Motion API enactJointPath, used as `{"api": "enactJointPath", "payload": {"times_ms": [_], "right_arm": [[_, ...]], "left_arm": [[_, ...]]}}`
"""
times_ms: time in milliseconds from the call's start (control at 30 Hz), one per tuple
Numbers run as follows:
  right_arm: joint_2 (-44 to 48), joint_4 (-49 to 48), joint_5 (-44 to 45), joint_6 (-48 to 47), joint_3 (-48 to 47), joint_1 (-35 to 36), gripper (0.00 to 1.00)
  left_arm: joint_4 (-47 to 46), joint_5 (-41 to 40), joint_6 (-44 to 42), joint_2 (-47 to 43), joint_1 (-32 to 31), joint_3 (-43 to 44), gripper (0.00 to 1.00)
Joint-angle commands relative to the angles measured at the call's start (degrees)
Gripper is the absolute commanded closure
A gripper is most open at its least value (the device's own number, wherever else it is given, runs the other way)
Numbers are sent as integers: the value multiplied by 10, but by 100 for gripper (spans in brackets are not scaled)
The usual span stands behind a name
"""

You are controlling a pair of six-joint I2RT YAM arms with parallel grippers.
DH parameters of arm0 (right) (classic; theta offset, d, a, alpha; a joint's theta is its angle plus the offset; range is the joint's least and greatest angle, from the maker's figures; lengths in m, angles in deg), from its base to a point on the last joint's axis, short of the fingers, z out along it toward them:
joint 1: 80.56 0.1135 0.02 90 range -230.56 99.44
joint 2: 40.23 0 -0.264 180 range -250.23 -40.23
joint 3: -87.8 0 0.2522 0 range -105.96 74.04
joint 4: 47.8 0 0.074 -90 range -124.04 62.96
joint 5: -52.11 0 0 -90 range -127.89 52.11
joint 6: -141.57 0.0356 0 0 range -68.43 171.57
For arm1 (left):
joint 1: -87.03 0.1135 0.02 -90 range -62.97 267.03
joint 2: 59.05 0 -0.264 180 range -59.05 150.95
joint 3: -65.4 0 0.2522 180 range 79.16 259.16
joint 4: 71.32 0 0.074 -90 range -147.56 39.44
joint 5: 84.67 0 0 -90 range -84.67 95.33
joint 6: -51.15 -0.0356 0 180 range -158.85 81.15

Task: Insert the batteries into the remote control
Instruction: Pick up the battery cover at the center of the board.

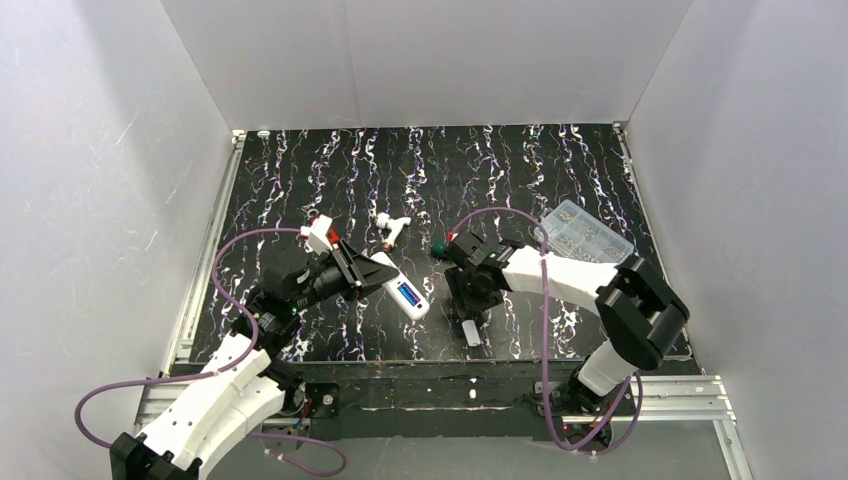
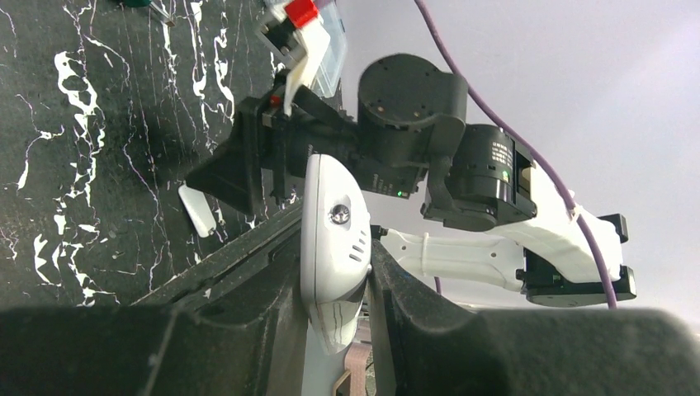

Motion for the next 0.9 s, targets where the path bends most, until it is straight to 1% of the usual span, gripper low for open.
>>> {"api": "enactJointPath", "payload": {"times_ms": [0,167,367,533,733,867], "right_arm": [[59,-7,-40,39,37,7,37],[86,-1,-42,72,60,17,36],[68,9,-31,94,68,52,36],[67,8,-22,117,83,59,39],[53,16,-5,119,77,60,44],[41,20,-2,115,72,64,46]], "left_arm": [[-34,12,-1,-5,-3,9,100],[-40,13,1,1,-2,11,100],[-47,15,6,7,-3,11,100],[-41,12,3,3,-2,11,100],[-47,16,5,11,-3,14,100],[-48,16,4,12,-3,14,100]]}}
